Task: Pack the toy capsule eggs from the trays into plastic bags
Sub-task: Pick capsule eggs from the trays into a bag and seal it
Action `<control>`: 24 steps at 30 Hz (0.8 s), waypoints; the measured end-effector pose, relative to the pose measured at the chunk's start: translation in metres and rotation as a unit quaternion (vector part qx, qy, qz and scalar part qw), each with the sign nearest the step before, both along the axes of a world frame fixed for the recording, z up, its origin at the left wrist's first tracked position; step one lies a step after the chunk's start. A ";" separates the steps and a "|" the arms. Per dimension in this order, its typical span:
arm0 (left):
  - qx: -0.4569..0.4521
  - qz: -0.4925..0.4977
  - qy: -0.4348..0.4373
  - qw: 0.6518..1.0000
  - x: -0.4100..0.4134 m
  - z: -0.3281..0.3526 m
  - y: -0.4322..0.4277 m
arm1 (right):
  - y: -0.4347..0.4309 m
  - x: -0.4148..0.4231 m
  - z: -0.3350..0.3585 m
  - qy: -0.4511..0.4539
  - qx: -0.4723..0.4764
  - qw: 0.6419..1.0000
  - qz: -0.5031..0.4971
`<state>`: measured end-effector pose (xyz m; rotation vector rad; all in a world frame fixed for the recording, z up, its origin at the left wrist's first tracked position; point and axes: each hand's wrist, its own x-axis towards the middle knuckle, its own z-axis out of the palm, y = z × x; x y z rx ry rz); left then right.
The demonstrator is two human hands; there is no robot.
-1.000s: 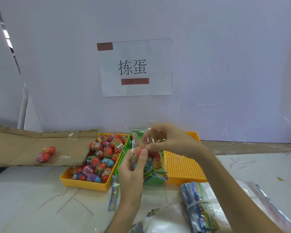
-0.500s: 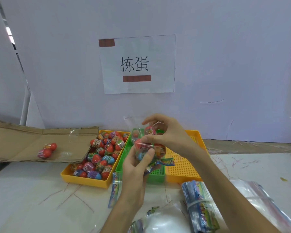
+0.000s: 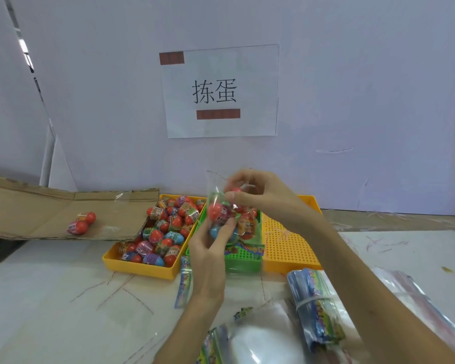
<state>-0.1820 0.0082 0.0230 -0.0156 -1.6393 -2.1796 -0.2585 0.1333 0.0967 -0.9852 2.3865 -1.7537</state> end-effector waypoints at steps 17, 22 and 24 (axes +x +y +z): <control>-0.044 0.000 -0.001 0.999 -0.005 -0.004 -0.004 | -0.006 0.005 -0.003 0.034 -0.011 0.999 -0.016; 0.045 -0.043 -0.035 0.997 -0.009 -0.004 -0.007 | -0.007 0.004 -0.003 -0.009 -0.032 0.999 -0.033; 0.056 -0.052 -0.032 0.997 -0.010 -0.004 -0.009 | -0.007 0.005 -0.004 -0.027 -0.034 0.999 -0.024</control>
